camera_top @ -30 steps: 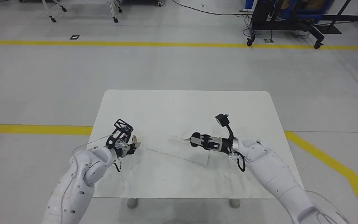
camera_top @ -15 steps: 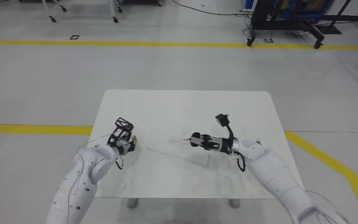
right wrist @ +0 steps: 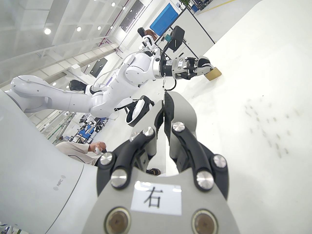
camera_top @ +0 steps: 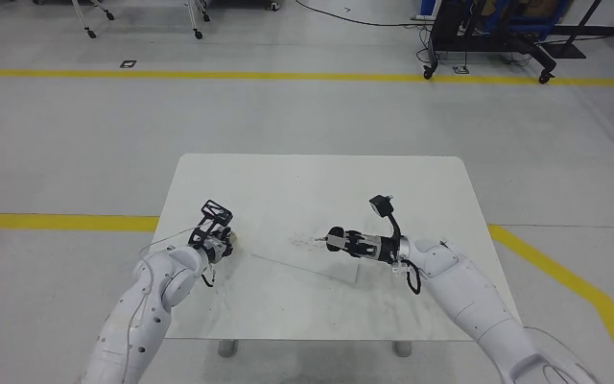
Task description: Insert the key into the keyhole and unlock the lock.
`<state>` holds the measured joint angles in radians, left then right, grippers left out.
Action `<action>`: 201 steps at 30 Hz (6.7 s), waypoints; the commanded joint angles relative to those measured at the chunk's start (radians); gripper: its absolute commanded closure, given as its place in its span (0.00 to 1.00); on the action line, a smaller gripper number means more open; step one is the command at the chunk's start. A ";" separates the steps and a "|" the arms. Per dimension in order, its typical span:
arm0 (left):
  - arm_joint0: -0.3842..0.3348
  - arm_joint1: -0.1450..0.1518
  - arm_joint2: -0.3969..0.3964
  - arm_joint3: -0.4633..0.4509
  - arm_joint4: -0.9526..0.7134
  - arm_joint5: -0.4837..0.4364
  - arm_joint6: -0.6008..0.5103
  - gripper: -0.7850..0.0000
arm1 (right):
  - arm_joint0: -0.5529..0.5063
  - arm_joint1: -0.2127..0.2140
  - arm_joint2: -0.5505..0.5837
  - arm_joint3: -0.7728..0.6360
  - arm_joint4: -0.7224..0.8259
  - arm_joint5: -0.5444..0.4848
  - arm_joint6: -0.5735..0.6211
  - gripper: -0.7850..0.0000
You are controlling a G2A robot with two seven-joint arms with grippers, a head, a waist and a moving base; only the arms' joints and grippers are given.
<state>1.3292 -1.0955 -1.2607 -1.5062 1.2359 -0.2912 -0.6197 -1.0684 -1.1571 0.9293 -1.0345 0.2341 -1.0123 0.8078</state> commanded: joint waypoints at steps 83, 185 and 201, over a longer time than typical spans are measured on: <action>-0.289 -0.206 0.205 0.434 -1.881 0.415 0.057 1.00 | -0.274 -0.065 0.019 -0.429 -0.316 0.838 -0.832 1.00; -0.246 -0.205 0.196 0.349 -1.708 0.425 -0.037 1.00 | -0.329 -0.169 0.030 -0.505 -0.473 1.007 -0.775 0.82; -0.241 -0.207 0.180 0.357 -1.736 0.445 -0.003 1.00 | -0.334 -0.167 0.049 -0.512 -0.465 0.973 -0.749 0.00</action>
<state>1.0888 -1.3023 -1.0813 -1.1494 -0.5013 0.1558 -0.6238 -1.4022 -1.3240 0.9780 -1.5465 -0.2312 -0.0393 0.0592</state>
